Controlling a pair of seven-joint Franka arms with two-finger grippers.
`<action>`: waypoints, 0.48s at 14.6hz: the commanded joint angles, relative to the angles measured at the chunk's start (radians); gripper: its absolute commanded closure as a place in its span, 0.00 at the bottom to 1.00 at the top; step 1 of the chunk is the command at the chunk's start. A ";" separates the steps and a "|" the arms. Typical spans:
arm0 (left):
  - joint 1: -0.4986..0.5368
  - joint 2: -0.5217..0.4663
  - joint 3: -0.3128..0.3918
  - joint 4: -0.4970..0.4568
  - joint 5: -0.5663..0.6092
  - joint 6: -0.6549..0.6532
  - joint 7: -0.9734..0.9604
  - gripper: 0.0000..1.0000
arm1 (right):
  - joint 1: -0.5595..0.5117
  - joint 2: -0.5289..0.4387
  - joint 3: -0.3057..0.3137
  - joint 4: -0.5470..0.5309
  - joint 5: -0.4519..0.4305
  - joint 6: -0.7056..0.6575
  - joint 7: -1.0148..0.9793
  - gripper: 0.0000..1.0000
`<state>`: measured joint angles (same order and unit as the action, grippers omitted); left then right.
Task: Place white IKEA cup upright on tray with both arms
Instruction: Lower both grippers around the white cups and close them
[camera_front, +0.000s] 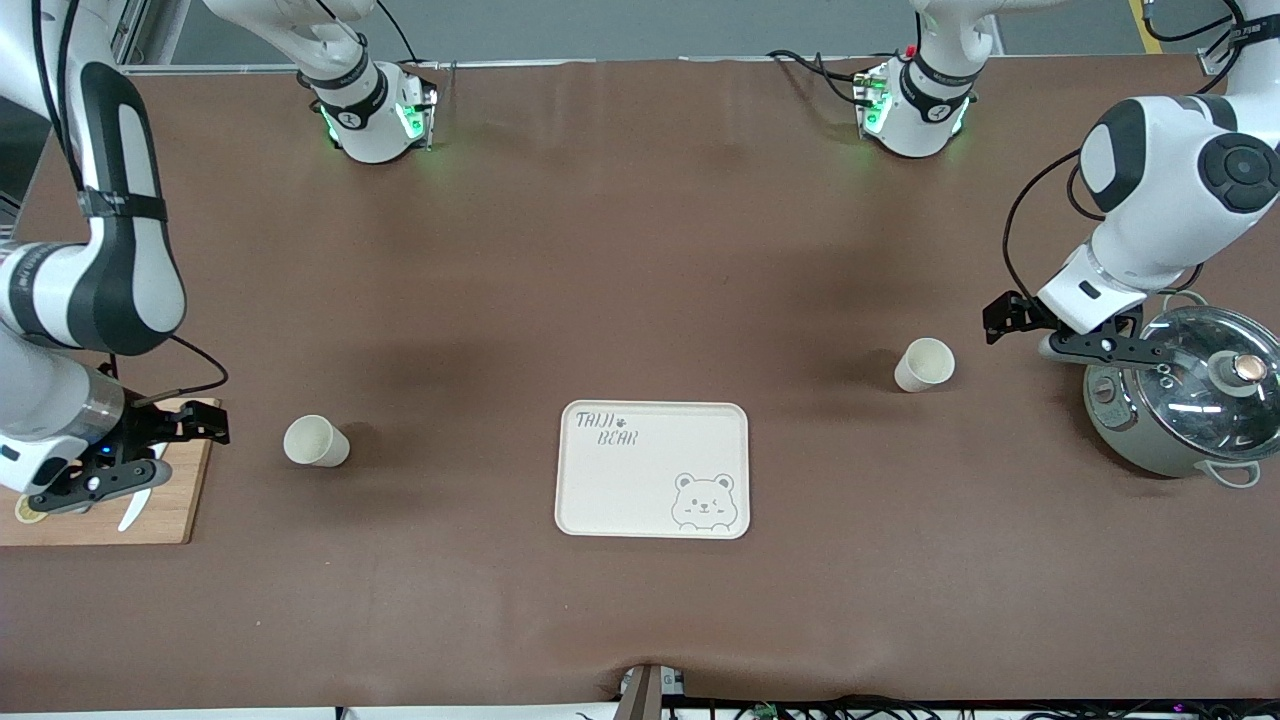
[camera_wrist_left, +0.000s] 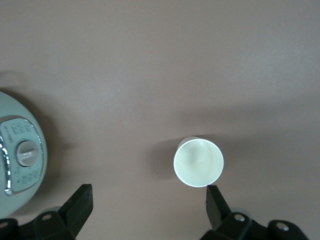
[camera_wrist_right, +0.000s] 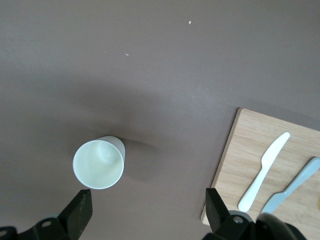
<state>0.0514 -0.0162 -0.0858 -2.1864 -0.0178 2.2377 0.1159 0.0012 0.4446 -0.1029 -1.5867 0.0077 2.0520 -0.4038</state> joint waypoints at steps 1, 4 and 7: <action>0.008 -0.027 -0.006 -0.029 -0.030 -0.012 0.024 0.00 | -0.003 0.009 0.011 -0.050 0.006 0.060 -0.018 0.00; 0.001 -0.028 -0.009 -0.064 -0.028 -0.017 0.028 0.00 | -0.006 0.038 0.012 -0.050 0.011 0.063 -0.065 0.00; 0.005 0.016 -0.029 -0.096 -0.027 0.054 0.030 0.00 | -0.013 0.066 0.012 -0.052 0.073 0.068 -0.127 0.00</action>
<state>0.0516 -0.0119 -0.1022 -2.2478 -0.0251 2.2398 0.1198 0.0014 0.4968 -0.0972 -1.6372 0.0429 2.1079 -0.4792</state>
